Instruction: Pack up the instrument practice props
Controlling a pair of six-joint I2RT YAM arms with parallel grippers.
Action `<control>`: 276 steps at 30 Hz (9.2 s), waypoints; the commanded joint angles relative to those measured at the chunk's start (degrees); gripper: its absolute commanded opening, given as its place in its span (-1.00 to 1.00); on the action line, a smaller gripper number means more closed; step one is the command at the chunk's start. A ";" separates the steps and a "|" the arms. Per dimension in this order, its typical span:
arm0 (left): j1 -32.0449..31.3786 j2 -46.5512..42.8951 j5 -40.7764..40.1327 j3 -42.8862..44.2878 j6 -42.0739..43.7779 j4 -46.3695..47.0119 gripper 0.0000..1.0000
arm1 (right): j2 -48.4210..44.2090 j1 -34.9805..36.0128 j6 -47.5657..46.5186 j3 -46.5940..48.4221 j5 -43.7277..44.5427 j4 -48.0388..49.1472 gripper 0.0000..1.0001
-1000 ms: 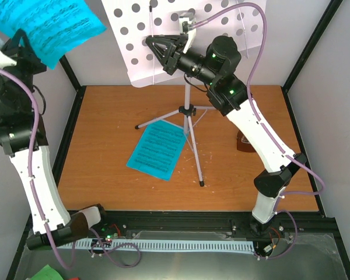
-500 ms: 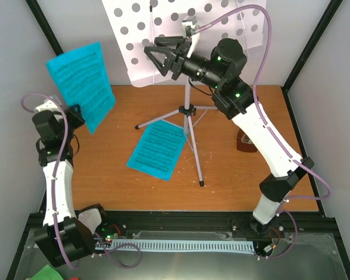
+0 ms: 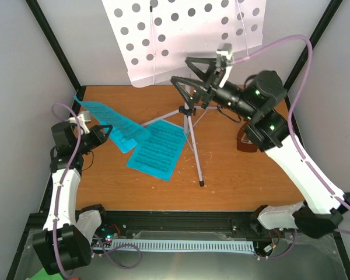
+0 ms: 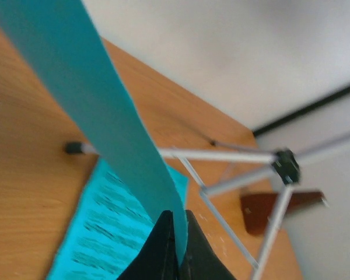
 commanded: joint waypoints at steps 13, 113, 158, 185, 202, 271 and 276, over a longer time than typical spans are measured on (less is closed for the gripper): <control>-27.17 11.25 19.97 9.46 9.64 -12.41 -0.99 | -23.95 0.16 -7.89 -28.57 41.73 -8.17 1.00; -49.54 37.61 7.68 12.37 23.79 20.40 -0.99 | -41.60 -21.92 8.17 -63.70 22.85 -21.10 1.00; -38.90 6.92 -43.96 9.13 29.46 3.96 0.99 | 2.55 -19.20 21.81 -50.84 -14.89 19.73 -0.29; -38.90 6.35 -39.43 8.65 29.08 3.95 0.99 | -1.79 -17.42 -28.71 -53.50 0.68 13.37 -0.94; -38.91 6.73 -38.48 8.46 28.91 3.96 0.99 | -3.35 -10.76 -56.96 -53.24 23.66 15.28 -0.92; -38.90 8.09 -34.90 8.55 28.12 3.96 0.99 | -1.93 -10.66 65.80 -49.70 17.67 12.65 -0.14; -38.90 8.09 -34.78 8.52 28.12 3.96 0.99 | -1.91 -10.59 66.18 -49.63 17.61 12.79 -0.45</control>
